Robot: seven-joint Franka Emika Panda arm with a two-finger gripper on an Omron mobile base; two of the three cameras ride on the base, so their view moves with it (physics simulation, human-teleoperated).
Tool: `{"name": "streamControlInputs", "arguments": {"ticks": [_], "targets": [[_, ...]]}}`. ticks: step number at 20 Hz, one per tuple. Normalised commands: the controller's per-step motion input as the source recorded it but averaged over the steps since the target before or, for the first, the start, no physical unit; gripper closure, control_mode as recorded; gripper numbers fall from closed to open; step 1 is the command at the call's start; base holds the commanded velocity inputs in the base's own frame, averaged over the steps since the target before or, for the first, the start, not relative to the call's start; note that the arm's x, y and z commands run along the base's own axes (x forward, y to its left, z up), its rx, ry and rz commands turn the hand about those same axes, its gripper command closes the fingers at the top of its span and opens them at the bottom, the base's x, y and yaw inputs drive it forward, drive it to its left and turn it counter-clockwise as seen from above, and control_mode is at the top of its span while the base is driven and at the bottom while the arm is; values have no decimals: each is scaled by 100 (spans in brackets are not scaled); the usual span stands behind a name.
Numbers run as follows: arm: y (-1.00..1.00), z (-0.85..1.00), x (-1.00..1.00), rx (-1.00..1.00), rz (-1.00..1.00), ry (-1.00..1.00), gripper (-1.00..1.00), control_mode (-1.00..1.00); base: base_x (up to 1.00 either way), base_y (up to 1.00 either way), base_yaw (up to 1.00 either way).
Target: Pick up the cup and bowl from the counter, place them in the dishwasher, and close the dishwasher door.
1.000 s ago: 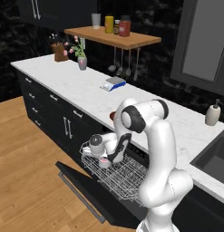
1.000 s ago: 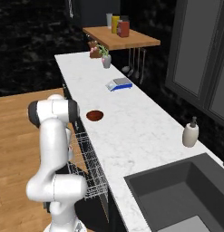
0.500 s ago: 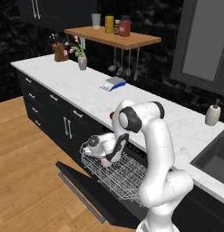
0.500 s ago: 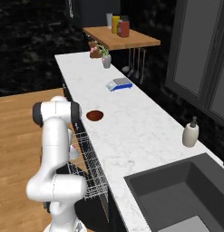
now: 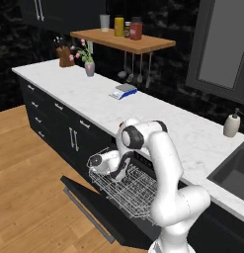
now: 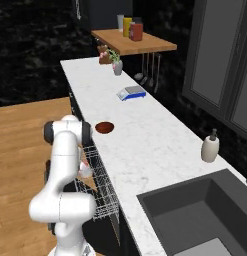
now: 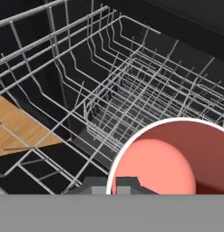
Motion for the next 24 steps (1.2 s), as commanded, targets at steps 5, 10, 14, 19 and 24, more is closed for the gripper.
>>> {"name": "streamControlInputs", "arguments": {"ticks": [5,10,14,19,24], "targets": [[3,-52,28,-10,0,0,100,-100,0,0,0],[5,-78,15,1,0,-6,100,-100,0,0,0],[39,-88,3,4,0,-14,-100,-100,0,0,0],[100,-75,-21,-10,0,0,-100,-100,0,0,0],[100,-25,-23,-9,-1,1,-100,-100,0,0,0]]}}
